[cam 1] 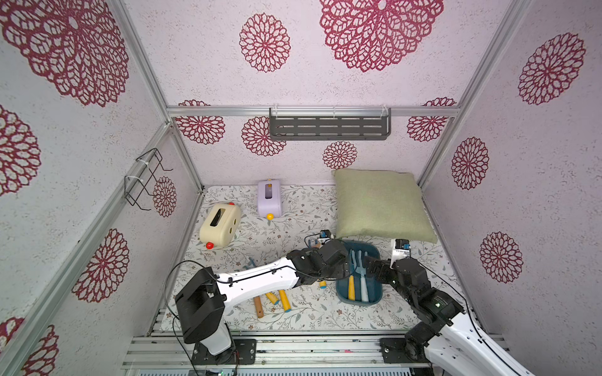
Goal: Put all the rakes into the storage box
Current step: Place the rake in the storage box, then pick up the rake at the center of the board.
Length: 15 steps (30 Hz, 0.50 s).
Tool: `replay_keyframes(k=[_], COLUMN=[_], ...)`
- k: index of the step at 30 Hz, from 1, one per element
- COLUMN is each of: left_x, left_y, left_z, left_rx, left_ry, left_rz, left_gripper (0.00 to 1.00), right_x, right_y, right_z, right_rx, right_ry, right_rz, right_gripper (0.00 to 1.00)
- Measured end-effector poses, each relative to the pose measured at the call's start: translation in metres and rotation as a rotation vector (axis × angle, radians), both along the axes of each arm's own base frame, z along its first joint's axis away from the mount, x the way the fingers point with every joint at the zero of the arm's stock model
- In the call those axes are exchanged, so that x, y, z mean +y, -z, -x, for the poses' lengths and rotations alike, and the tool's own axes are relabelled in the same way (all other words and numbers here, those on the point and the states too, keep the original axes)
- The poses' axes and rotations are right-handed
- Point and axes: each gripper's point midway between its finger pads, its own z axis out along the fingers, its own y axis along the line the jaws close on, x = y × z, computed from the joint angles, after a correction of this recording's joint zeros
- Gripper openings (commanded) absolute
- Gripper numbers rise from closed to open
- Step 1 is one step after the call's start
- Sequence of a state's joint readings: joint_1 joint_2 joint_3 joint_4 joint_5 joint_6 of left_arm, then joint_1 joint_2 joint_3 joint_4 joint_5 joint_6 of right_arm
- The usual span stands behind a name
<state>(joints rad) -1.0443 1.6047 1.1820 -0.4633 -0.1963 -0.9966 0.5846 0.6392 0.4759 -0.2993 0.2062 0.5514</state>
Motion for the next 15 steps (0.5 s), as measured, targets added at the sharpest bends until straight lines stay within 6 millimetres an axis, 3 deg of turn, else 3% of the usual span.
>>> replay_keyframes(k=[4, 8, 15], left_x=[0.046, 0.083, 0.143], left_y=[0.010, 0.008, 0.002], left_z=[-0.008, -0.011, -0.012], left_rx=[-0.010, -0.035, -0.065], left_ry=[-0.089, -0.164, -0.302], left_rz=[-0.051, -0.082, -0.082], left_gripper=[0.97, 0.97, 0.97], right_x=[0.028, 0.064, 0.129], right_y=[0.010, 0.013, 0.017], right_z=[0.007, 0.019, 0.042], right_rx=[0.059, 0.104, 0.154], right_ry=[-0.115, -0.237, -0.417], right_rz=[-0.025, -0.012, 0.042], right_gripper=[0.90, 0.89, 0.75])
